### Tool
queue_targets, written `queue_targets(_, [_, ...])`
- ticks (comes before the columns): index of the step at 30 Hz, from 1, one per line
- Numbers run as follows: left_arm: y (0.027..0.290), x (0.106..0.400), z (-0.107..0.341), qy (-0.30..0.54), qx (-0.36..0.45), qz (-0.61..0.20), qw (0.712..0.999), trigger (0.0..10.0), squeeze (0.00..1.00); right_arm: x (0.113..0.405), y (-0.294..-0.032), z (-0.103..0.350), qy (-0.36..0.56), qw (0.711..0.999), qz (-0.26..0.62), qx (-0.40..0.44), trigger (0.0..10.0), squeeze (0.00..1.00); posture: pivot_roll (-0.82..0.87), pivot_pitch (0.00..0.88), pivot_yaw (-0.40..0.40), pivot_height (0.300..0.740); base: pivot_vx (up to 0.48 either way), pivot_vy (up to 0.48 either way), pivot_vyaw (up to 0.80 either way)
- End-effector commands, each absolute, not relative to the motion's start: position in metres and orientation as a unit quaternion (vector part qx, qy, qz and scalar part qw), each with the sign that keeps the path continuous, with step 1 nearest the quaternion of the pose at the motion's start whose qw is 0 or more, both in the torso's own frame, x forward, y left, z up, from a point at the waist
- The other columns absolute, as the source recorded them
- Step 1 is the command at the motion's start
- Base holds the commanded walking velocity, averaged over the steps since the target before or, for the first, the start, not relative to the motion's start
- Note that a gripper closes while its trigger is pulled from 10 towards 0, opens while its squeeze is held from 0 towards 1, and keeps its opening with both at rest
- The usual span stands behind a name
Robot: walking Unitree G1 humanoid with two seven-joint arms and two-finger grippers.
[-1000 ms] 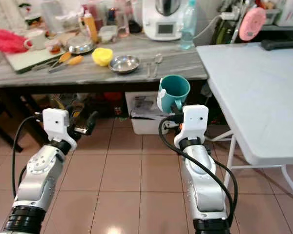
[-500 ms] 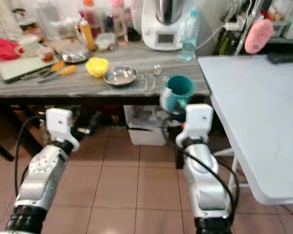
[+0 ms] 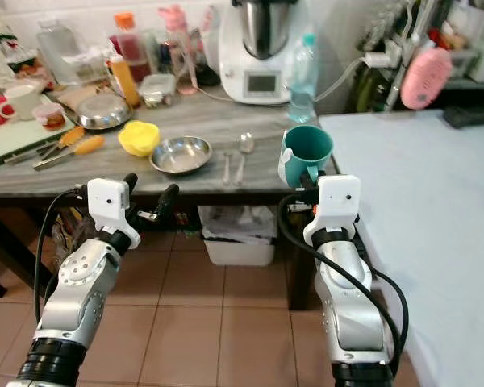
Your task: Setting the table
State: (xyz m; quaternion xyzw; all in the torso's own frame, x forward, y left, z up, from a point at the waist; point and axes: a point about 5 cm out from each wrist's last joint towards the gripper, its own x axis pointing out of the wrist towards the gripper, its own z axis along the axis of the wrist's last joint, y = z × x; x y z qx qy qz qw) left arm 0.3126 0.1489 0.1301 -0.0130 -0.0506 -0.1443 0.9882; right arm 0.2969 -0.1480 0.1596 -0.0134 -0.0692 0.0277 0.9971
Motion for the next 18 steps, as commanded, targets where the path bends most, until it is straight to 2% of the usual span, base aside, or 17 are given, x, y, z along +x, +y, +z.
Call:
queue_targets(1, [0.1524, 0.3143, 0.1337, -0.056, -0.008, -0.14, 0.989, 10.0, 0.0, 0.2979, -0.1421, 0.1673, -0.085, 0.995, 0.042, -0.013, 10.0, 0.0, 0.0, 0.006, 0.053, 0.74, 0.48, 0.0, 0.0])
queue_targets(18, [0.152, 0.3134, 0.1347, -0.06, -0.01, -0.139, 0.988, 10.0, 0.0, 0.2978, -0.1423, 0.1684, -0.087, 0.995, 0.043, -0.018, 10.0, 0.0, -0.01, 0.006, 0.045, 0.74, 0.48, 0.0, 0.0])
